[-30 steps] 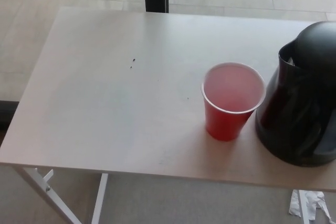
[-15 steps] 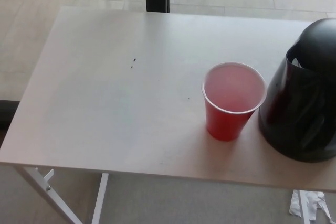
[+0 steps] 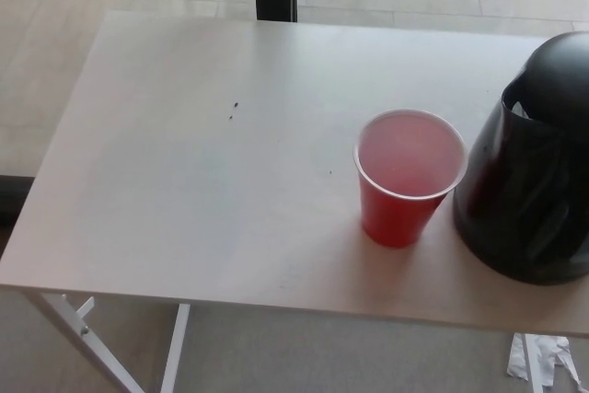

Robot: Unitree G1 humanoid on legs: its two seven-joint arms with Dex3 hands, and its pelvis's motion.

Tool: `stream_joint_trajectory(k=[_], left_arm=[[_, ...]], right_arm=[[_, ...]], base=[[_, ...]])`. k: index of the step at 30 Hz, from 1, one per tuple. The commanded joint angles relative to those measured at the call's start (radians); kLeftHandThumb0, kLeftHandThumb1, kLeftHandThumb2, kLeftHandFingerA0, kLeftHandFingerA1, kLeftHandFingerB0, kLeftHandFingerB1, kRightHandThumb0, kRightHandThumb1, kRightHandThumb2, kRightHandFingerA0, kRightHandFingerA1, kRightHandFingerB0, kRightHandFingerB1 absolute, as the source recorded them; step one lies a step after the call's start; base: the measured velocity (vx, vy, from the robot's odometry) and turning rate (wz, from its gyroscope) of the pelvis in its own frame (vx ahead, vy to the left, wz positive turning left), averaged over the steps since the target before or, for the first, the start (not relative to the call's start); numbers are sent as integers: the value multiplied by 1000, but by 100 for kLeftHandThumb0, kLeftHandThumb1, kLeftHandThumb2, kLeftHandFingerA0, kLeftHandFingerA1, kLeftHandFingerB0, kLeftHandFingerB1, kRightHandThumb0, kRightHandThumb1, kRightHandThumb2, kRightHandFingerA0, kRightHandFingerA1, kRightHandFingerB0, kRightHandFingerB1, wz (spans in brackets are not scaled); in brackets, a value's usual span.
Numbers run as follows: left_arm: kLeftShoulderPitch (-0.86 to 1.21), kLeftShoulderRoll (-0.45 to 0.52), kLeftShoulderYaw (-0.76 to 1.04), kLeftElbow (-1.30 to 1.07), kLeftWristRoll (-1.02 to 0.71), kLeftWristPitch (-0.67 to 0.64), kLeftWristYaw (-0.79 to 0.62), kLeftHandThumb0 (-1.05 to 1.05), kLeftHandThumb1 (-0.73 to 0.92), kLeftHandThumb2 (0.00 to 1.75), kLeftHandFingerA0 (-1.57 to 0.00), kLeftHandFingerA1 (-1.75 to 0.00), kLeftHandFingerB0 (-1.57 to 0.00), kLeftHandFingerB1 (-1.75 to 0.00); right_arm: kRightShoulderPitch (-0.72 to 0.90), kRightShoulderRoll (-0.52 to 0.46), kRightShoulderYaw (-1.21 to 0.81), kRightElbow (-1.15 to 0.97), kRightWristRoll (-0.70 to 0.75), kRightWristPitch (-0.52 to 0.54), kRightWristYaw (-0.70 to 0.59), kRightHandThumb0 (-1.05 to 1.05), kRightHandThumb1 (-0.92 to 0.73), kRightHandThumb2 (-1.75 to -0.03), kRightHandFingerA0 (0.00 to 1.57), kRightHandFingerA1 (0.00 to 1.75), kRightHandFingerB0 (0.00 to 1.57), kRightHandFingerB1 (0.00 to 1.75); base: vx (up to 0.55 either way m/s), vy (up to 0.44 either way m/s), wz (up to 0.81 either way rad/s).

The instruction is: The robot uses its right hand to lift up a kettle kept on the middle of the desk by its handle and tilt it into a glass kept next to it to pour out water

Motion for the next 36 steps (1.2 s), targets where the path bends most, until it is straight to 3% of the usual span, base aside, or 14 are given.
stream_joint_trajectory(k=[1, 2, 3, 6, 7, 8, 11, 12, 18, 25, 28, 34, 35, 36], left_arm=[[4, 22, -8, 0, 3, -36, 2, -81, 53, 57, -76, -60, -53, -52], [4, 25, -15, -2, 10, -31, 8, -79, 54, 58, -77, -58, -52, -51], [4, 25, -16, -3, 9, -31, 9, -79, 55, 58, -77, -58, -52, -51], [0, 26, -14, 6, -1, -35, -3, -77, 54, 57, -76, -58, -52, -50], [-5, 25, -12, 5, -5, -27, 3, -77, 54, 57, -79, -60, -53, -51], [-7, 25, -13, 4, -4, -21, 12, -77, 53, 57, -80, -59, -55, -51], [-7, 24, -22, 2, 4, -28, 14, -76, 55, 58, -78, -60, -54, -51], [-8, 22, -21, 4, 1, -30, 10, -78, 54, 57, -78, -60, -53, -51], [-17, 20, -20, 1, -2, -20, 9, -73, 56, 58, -80, -59, -53, -50], [-27, 21, -23, 6, -5, -22, -2, -77, 55, 58, -78, -59, -53, -50], [-18, 24, -37, -10, 10, -24, 10, -76, 57, 58, -73, -57, -51, -49], [-15, 28, -41, -5, 8, -27, 6, -77, 57, 58, -73, -57, -52, -50], [-16, 28, -42, -3, 9, -27, 8, -77, 56, 58, -76, -57, -52, -50], [-19, 28, -39, -1, 5, -26, 8, -78, 56, 58, -75, -57, -53, -50]], right_arm=[[-4, -30, 9, 14, -52, -30, 2, -42, -56, -57, 33, 45, 21, 30], [-23, -38, 13, 23, -60, -24, 3, -48, -46, -73, 29, 51, 15, 39], [-37, -35, 10, 36, -60, -27, -3, -39, -57, -57, 38, 47, 22, 30], [-90, -31, -2, 97, -56, -46, -10, -39, -57, -57, 37, 48, 21, 30], [-106, -23, -11, 105, -49, -32, -19, -29, -40, -89, 30, 60, 9, 47], [-116, -21, -17, 125, -44, -50, -14, -39, -57, -57, 36, 48, 22, 31], [-139, -14, -22, 152, -46, -61, -16, -47, -44, -71, 29, 50, 20, 40], [-142, -10, -24, 147, -43, -47, -16, -42, -54, -57, 34, 44, 25, 31], [-105, 3, 33, 98, -107, -72, -33, -46, -56, -57, 47, 49, 29, 32], [-49, 26, 71, 23, -125, -79, -26, -37, -55, -56, 47, 52, 31, 33], [-37, -10, 148, 29, -170, -178, 32, -39, -56, -56, 35, 48, 26, 33], [-32, -7, 175, 43, -209, -295, -19, -35, -56, -56, 51, 52, 30, 37], [-47, 14, 162, 54, -193, -284, -34, -28, -58, -56, 69, 55, 34, 37], [-59, 32, 151, 64, -187, -291, -59, -26, -59, -57, 74, 60, 38, 39]], base=[[0, 0, 0], [0, 0, 0], [0, 0, 0], [0, 0, 0], [0, 0, 0], [0, 0, 0], [0, 0, 0], [0, 0, 0], [0, 0, 0], [0, 0, 0], [0, 0, 0], [0, 0, 0], [0, 0, 0], [0, 0, 0]])
